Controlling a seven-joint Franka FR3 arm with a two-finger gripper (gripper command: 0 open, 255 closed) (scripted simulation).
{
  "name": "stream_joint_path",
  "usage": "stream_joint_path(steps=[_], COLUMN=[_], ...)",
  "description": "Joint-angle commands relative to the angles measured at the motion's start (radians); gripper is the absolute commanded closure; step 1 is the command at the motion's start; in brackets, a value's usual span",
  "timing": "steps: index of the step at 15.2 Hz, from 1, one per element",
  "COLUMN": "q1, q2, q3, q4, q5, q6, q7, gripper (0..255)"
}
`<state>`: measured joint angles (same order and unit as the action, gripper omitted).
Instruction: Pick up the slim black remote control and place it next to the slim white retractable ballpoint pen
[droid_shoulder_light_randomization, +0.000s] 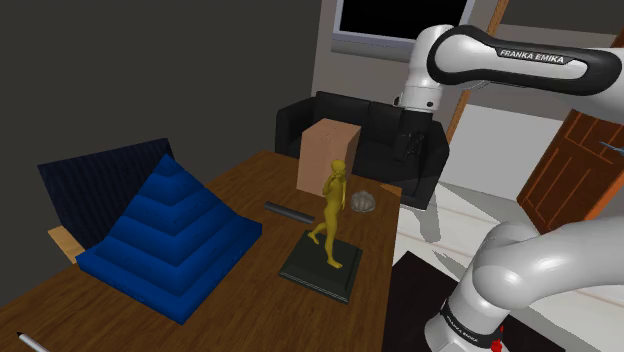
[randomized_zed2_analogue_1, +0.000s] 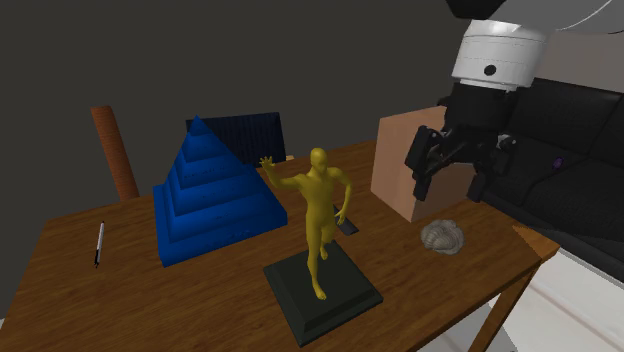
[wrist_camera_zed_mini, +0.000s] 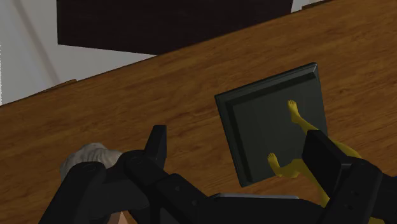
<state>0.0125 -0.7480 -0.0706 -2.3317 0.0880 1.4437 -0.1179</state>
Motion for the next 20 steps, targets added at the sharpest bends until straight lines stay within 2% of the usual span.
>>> stream_joint_path(steps=[1,10,20], q1=[0.0,0.042,0.083], q2=[0.0,0.246,0.586], q3=[0.0,0.03,0.064], q4=[0.0,-0.022,0.086], q5=[0.0,0.013,0.022], q6=[0.0,0.302,0.573], q7=[0.0,-0.049,-0.093], gripper=[0,0,0])
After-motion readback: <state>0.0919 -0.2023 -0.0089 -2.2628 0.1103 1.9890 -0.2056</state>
